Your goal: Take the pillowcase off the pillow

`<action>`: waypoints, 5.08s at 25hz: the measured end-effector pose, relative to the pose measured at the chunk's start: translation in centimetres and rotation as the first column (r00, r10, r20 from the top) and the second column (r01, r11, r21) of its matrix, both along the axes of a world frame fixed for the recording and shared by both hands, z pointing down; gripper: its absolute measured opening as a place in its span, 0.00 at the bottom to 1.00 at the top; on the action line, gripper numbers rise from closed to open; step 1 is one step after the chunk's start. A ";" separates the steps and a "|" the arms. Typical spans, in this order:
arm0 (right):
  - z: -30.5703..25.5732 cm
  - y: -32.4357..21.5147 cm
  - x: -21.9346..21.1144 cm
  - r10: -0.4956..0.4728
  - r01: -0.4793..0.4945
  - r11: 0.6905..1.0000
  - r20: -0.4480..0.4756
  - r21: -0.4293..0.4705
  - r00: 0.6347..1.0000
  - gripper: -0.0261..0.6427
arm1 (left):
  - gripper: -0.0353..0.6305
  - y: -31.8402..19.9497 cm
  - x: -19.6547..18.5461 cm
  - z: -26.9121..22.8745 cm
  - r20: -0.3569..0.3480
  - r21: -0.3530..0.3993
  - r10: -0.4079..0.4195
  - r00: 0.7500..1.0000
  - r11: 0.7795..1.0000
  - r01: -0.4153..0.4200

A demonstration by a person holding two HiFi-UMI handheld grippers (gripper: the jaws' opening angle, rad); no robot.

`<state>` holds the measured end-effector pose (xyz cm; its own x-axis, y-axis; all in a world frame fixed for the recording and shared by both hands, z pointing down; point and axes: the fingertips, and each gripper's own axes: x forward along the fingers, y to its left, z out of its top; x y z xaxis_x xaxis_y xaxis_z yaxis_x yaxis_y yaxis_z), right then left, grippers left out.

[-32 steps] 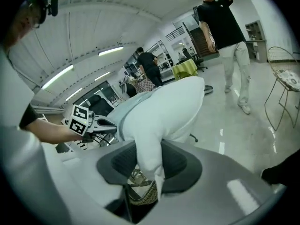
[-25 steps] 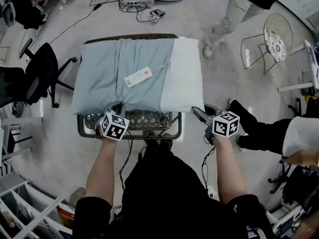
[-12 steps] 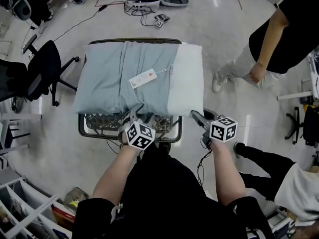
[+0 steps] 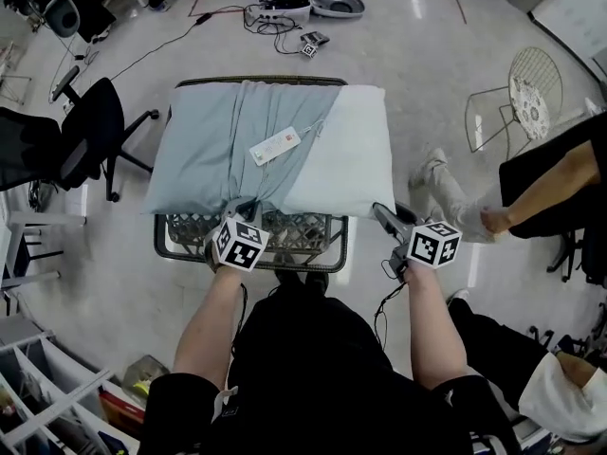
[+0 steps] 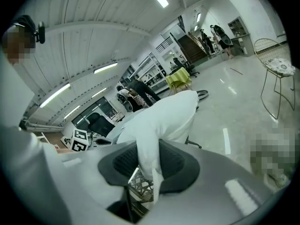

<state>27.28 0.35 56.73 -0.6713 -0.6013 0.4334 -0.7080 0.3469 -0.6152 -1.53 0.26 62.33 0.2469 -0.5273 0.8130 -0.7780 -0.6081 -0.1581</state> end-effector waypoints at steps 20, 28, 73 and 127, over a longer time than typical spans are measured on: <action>4.3 2.9 0.6 0.128 -0.190 0.981 -0.571 -0.050 0.811 0.36 | 0.33 1.0 -11.9 1.3 -0.012 0.008 0.013 1.000 1.000 -0.013; 3.4 5.3 -2.6 0.241 -0.337 0.942 -0.694 -0.003 0.679 0.42 | 0.20 -0.5 -13.9 2.9 0.026 0.004 0.199 0.980 0.980 -0.200; -0.3 -14.2 -1.7 0.232 -0.215 0.972 -0.537 0.095 0.811 0.42 | 0.18 -21.6 -0.3 -9.0 -0.253 0.089 0.320 0.913 0.948 -0.307; -10.9 -17.3 -3.6 -0.130 0.070 0.964 0.226 0.257 0.965 0.21 | 0.21 -29.5 0.4 -6.0 -0.038 -0.005 0.376 0.926 0.926 -0.376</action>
